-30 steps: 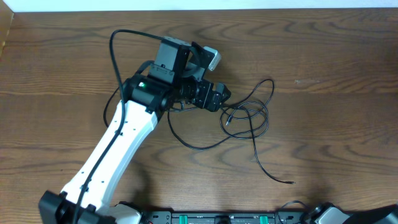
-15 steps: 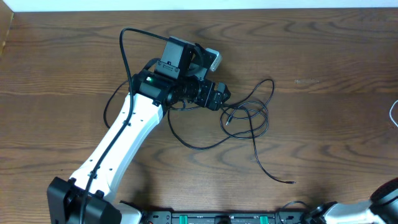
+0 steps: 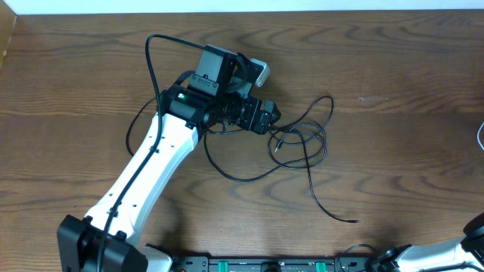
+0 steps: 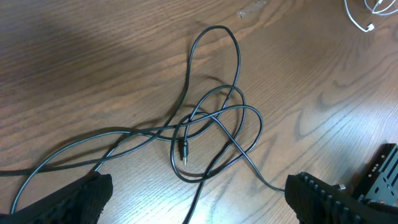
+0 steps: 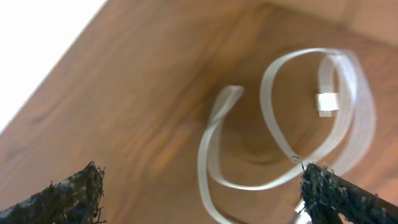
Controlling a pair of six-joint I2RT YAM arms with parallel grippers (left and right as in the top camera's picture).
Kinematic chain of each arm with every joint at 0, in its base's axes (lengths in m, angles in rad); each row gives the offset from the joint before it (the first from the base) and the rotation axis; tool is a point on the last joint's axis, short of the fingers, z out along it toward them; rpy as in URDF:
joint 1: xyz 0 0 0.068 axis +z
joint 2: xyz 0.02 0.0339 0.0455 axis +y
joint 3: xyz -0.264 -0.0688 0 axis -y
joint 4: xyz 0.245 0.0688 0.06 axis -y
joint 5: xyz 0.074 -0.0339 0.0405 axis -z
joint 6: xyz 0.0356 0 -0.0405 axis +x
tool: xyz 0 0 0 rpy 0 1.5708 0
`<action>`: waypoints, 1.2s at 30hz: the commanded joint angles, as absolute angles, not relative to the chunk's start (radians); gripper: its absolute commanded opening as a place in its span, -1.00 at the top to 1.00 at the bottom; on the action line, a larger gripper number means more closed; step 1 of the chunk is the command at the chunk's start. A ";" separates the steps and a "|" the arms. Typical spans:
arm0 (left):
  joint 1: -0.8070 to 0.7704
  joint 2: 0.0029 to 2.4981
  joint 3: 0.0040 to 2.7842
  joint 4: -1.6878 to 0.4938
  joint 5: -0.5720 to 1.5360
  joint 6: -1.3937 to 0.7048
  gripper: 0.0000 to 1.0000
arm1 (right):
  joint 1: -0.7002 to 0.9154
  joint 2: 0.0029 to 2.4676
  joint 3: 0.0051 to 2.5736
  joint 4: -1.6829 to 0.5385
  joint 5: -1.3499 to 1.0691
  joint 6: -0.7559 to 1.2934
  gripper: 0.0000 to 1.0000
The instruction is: Untangle cables
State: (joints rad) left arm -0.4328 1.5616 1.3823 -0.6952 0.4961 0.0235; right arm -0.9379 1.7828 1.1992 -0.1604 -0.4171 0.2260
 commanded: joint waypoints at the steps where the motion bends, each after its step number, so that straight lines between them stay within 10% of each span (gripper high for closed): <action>1: -0.429 1.567 1.391 -0.696 0.515 0.026 -0.87 | -0.920 1.738 1.208 -0.167 -0.624 0.223 -0.98; 36: -0.318 1.568 1.385 -0.838 -0.053 -0.145 -0.89 | 0.033 1.737 1.183 -0.877 -0.497 -0.073 -0.99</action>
State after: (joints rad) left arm -0.3492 1.5616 1.3823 -0.8368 -0.0109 -0.1307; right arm -0.0154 1.7596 1.1946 -0.8482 -0.5705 -0.0254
